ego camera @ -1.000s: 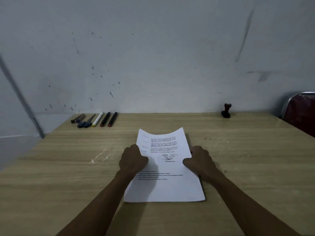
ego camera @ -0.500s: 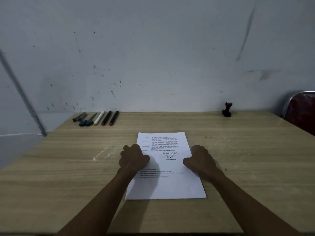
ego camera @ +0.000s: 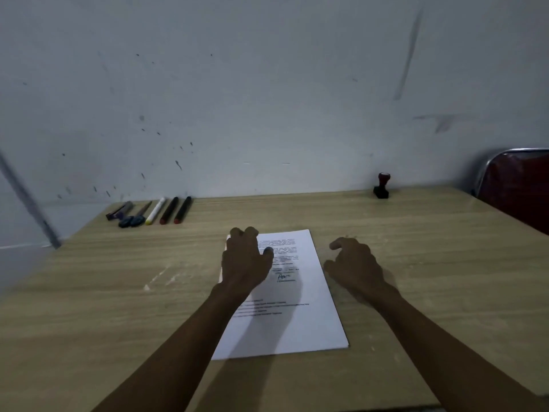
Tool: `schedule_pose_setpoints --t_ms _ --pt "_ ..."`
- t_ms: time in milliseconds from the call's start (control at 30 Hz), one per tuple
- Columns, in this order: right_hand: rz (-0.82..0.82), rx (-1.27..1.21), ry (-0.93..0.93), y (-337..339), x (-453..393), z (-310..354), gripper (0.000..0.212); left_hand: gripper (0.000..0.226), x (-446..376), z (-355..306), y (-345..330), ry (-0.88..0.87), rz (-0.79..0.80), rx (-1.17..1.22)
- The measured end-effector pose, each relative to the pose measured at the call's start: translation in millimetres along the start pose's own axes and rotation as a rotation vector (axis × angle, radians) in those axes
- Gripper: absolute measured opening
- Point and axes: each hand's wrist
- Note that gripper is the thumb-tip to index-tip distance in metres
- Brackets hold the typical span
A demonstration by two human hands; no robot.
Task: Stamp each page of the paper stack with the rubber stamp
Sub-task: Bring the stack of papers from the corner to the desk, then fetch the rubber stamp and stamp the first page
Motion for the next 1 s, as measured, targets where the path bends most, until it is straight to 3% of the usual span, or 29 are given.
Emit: schedule_pose_setpoints --t_ms 400,1000 --pt "-0.199 0.032 -0.175 12.2 -100.1 -53.3 0.04 0.038 -63.6 -81.6 -97.6 -0.337 0.196 0.2" --pt "-0.36 0.158 -0.385 -9.0 -314.1 -123.7 0.057 0.035 -177.0 -136.3 -242.6 -0.36 0.291 0.365"
Point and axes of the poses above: each hand's wrist, its own x-axis away from the middle knuckle, its own y-axis out of the back of the hand, z = x × y, and after that the axes turned 8 degrees about -z, right-handed
